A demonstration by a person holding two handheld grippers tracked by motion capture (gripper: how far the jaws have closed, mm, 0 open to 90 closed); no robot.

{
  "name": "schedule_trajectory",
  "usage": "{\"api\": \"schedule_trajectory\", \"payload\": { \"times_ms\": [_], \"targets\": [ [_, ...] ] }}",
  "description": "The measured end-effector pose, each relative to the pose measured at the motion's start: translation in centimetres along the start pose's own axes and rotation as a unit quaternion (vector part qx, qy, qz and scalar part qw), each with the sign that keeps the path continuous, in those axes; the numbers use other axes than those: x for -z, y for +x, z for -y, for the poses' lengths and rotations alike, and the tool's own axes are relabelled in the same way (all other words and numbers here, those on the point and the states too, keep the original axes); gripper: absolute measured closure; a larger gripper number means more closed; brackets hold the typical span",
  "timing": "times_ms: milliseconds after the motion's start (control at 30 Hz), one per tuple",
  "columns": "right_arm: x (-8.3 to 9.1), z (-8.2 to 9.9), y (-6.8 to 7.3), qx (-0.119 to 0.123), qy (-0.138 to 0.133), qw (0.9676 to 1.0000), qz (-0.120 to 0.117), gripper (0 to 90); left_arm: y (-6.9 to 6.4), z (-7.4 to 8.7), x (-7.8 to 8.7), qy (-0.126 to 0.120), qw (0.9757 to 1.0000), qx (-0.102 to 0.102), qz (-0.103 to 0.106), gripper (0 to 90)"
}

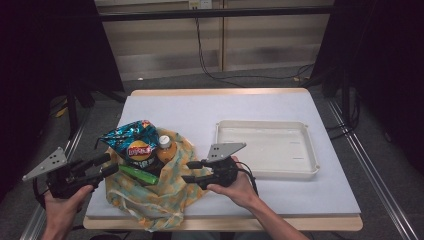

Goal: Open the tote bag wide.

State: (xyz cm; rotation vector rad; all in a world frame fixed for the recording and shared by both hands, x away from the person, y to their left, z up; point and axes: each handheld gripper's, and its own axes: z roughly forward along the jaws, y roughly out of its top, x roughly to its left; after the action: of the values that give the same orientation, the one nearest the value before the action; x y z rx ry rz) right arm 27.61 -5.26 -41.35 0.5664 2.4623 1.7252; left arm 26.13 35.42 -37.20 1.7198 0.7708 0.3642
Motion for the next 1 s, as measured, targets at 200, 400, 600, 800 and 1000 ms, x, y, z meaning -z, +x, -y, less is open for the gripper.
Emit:
{"api": "schedule_trajectory", "payload": {
  "times_ms": [200,400,600,800,1000],
  "targets": [
    [2.3,-0.2,-0.3,0.001,0.001,0.9996,0.027,51.0,1.0,-1.2,-0.6,-0.02,0.9998,0.007,0.003,34.3],
    [5.5,0.7,-0.2,-0.013,-0.011,0.9983,0.055,48.8,1.5,-2.0,-1.7,-0.024,0.9996,0.007,-0.009,22.6],
    [8.8,2.4,-0.3,-0.031,-0.012,0.9964,0.078,45.3,2.1,-3.0,-2.3,-0.022,0.9997,0.005,0.002,18.7],
    [12.0,3.4,0.0,-0.038,-0.015,0.993,0.111,43.6,1.6,-3.4,-4.1,-0.003,1.0,-0.008,0.002,16.0],
    [14.9,4.7,0.8,-0.049,-0.02,0.9888,0.139,42.0,1.5,-3.4,-5.5,0.01,0.9998,-0.002,0.019,12.3]
  ]
}}
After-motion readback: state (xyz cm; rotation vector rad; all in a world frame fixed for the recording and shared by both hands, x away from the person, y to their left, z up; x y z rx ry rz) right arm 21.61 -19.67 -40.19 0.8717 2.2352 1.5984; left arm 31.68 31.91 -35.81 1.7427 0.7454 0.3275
